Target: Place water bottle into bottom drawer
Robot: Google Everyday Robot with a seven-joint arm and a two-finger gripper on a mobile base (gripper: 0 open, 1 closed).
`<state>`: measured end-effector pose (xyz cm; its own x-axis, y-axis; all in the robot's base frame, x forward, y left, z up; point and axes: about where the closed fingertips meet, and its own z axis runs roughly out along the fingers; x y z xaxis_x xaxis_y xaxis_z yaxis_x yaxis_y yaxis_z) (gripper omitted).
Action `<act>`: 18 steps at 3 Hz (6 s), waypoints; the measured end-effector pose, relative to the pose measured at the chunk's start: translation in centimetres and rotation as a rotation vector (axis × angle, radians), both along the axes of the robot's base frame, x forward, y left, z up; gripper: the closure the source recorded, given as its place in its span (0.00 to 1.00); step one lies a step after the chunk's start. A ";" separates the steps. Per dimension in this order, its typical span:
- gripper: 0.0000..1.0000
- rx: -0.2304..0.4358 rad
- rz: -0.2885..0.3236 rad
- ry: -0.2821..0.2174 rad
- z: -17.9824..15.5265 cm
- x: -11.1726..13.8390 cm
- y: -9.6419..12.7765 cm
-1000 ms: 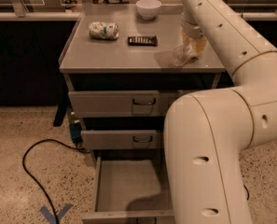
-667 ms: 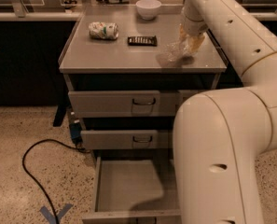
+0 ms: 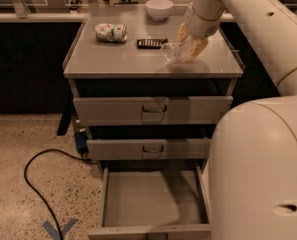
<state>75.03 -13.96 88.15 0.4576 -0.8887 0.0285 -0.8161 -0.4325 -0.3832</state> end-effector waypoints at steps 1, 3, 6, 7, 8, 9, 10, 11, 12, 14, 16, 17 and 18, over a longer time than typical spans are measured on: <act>1.00 0.076 0.010 0.118 -1.1 -5.3 1.4; 1.00 0.009 -0.002 0.130 -0.7 -7.3 1.3; 1.00 0.025 0.049 0.288 -4.8 -21.6 4.3; 1.00 0.033 0.107 0.355 -9.8 -22.0 5.0; 1.00 0.027 0.131 0.407 -15.2 -20.2 5.2; 1.00 0.027 0.131 0.407 -15.2 -20.2 5.2; 1.00 0.090 0.084 0.480 -19.3 -20.8 4.1; 1.00 0.124 0.014 0.589 -25.8 -21.6 3.1; 1.00 0.164 -0.059 0.688 -31.5 -22.1 2.3; 1.00 0.232 -0.172 0.631 -33.5 -21.8 0.7; 1.00 0.254 -0.228 0.633 -36.6 -23.0 0.8; 1.00 0.253 -0.317 0.652 -42.8 -25.1 0.8; 1.00 0.278 -0.452 0.683 -49.3 -26.4 0.8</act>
Offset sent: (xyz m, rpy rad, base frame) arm -0.0425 0.0091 -0.0004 0.0694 0.0856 0.0028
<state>48.67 -13.14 38.90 -0.1039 -0.9235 -0.3692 -0.9772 0.0257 0.2106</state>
